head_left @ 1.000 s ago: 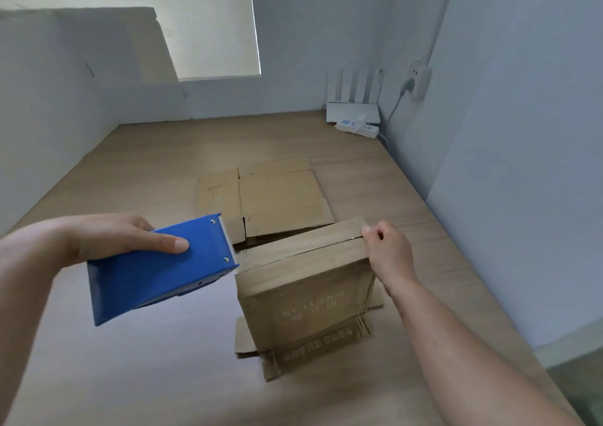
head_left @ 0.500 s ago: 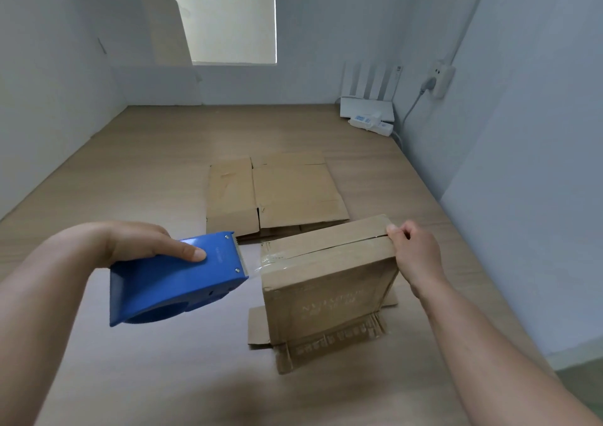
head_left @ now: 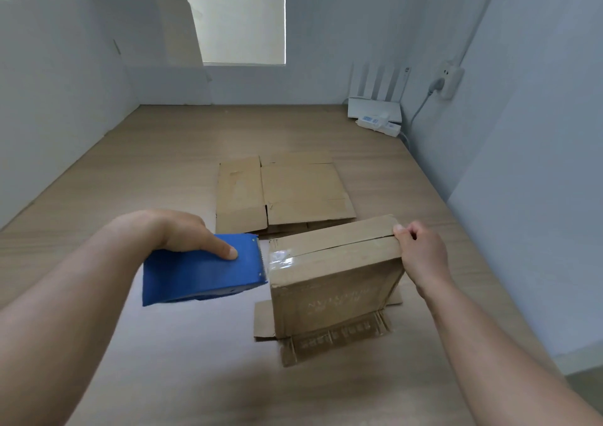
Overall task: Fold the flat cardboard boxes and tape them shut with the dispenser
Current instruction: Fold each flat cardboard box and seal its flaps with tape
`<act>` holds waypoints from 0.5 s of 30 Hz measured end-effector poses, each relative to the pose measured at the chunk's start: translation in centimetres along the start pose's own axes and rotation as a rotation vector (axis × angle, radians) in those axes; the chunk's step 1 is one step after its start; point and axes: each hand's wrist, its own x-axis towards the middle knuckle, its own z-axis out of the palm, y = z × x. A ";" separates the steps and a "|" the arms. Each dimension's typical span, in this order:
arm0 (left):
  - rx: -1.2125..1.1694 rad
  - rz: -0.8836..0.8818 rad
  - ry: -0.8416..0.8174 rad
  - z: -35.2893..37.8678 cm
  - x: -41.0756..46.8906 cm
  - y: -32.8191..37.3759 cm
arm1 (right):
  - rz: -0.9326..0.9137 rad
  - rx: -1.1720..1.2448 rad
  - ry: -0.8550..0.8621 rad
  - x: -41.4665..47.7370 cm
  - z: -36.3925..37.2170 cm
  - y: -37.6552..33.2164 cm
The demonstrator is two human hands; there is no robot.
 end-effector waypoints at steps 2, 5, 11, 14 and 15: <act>0.356 -0.035 0.086 2.5 0.4 -0.5 | -0.004 -0.015 0.006 0.0 -0.1 0.3; 0.367 -0.063 0.056 4.7 1.9 -2.4 | -0.012 -0.016 0.019 0.2 -0.1 0.3; 0.219 0.022 0.330 9.3 2.4 -2.5 | -0.005 -0.018 -0.003 0.2 0.1 -0.2; 0.137 -0.008 0.365 12.7 3.5 -2.5 | -0.009 -0.025 0.001 0.1 0.3 0.0; 0.117 -0.023 0.374 13.7 3.7 -2.4 | -0.012 -0.028 0.007 0.1 0.2 0.0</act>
